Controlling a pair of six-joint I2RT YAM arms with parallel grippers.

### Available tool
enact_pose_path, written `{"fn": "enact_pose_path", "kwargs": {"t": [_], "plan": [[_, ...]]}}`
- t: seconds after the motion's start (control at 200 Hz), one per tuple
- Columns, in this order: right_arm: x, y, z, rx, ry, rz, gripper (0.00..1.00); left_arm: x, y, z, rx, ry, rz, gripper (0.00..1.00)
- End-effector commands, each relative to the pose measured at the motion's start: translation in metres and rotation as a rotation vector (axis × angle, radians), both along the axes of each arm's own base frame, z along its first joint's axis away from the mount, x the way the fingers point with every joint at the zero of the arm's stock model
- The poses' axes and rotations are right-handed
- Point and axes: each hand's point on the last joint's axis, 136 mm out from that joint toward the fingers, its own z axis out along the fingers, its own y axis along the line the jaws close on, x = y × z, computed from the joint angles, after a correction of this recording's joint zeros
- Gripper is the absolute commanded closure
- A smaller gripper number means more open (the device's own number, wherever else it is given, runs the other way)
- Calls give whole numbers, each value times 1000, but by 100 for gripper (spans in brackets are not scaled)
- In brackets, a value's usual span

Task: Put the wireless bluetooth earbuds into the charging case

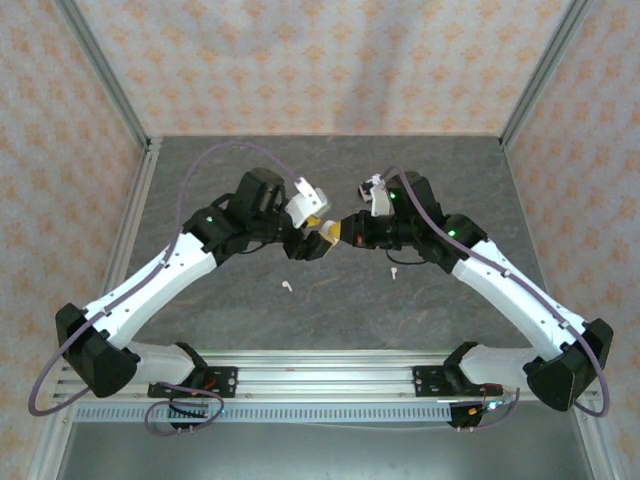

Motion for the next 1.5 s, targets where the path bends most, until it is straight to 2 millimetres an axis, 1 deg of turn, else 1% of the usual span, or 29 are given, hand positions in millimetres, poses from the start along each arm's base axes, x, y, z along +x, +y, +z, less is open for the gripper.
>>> {"fn": "enact_pose_path", "kwargs": {"t": [0.0, 0.055, 0.165, 0.26, 0.38, 0.43, 0.54, 0.62, 0.7, 0.801, 0.946, 0.996, 1.116, 1.186, 1.371, 1.496], "plan": [[-6, -3, 39, -34, -215, 119, 100, -1, 8, 53, -229, 52, -3, 25], [-8, -3, 48, -52, -267, 159, 100, -3, 11, 62, -286, 75, -15, 21], [-15, 1, 66, -55, -341, 244, 100, -13, 13, 75, -332, 54, -58, 21], [-21, 6, 77, -33, -375, 310, 98, -26, 12, 83, -360, 40, -125, 22], [-28, 15, 86, 20, -391, 379, 95, -36, 7, 88, -391, 83, -198, 28], [-29, 17, 87, 33, -392, 391, 95, -39, 5, 88, -393, 113, -220, 31], [-28, 20, 87, 39, -384, 397, 95, -44, 2, 91, -393, 138, -261, 41], [-26, 20, 86, 35, -388, 393, 95, -46, 3, 89, -379, 143, -272, 48], [-25, 19, 86, 33, -392, 387, 95, -46, 5, 83, -358, 142, -270, 48], [-27, 19, 86, 35, -386, 388, 95, -45, 6, 77, -353, 159, -267, 45], [-29, 16, 87, 34, -392, 382, 95, -33, 9, 75, -401, 230, -233, 45], [-30, 16, 88, 39, -397, 380, 95, -32, 10, 75, -402, 243, -231, 48], [-30, 15, 91, 46, -407, 376, 95, -34, 9, 79, -406, 247, -259, 58], [-30, 15, 91, 47, -407, 376, 95, -36, 9, 79, -400, 249, -267, 60], [-28, 16, 92, 47, -402, 374, 95, -39, 9, 78, -394, 255, -281, 60], [-28, 16, 93, 45, -394, 373, 94, -39, 9, 77, -395, 264, -285, 69]]}}
